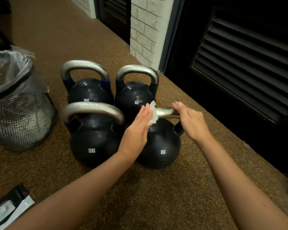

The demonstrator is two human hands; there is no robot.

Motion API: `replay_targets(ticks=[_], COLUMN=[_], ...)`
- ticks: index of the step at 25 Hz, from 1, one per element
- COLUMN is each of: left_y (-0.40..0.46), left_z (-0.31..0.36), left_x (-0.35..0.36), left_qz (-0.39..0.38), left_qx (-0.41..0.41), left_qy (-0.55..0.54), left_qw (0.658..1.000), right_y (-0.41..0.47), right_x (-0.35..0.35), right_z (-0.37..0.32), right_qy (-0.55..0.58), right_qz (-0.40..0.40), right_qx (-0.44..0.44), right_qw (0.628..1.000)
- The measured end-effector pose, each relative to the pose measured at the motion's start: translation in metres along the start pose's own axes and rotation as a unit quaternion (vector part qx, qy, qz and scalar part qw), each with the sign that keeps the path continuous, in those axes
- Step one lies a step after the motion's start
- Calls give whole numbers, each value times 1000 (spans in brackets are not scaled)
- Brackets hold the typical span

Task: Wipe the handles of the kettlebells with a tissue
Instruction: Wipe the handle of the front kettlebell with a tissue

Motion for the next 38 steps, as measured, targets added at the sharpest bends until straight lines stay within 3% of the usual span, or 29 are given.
replay_targets(ticks=[6, 9, 13, 19, 23, 25, 29, 33, 36, 38], left_y=[-11, -3, -18, -4, -22, -19, 14, -2, 9, 18], left_z=[-1, 2, -3, 2, 2, 2, 7, 3, 3, 6], left_x=[11, 12, 16, 12, 14, 13, 2, 0, 7, 16], left_qz=[26, 11, -38, 8, -36, -37, -2, -21, -32, -35], left_qx=[-54, 11, 90, -16, 50, 45, -57, 67, 148, 186], left_qy=[21, 103, 298, 153, 194, 166, 14, 109, 269, 319], left_qw=[998, 995, 950, 988, 979, 984, 998, 992, 951, 928], right_y=[0, -2, -3, -3, -3, -2, -2, -3, -2, -1], right_x=[0, -1, -2, -3, 1, 2, 0, 1, 3, 3], right_z=[-3, -6, -8, -8, -6, -6, -6, -6, -5, -4], right_qy=[17, 19, 10, -4, 3, 3, 18, 11, 30, 40], right_qz=[8, 6, 4, -6, 7, 15, 9, 9, 18, 18], right_qx=[8, 10, 8, 9, 15, 21, 22, 20, 26, 34], right_qw=[1000, 1000, 1000, 1000, 1000, 1000, 1000, 1000, 999, 998])
Point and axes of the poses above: each hand's wrist, its own y-axis towards the middle knuckle, its own x-axis out of the palm, z = x × y, the point moved 1 cm from there along y, towards the middle knuckle, and after that the axes turned 1 degree about z, right-handed, at the moved point
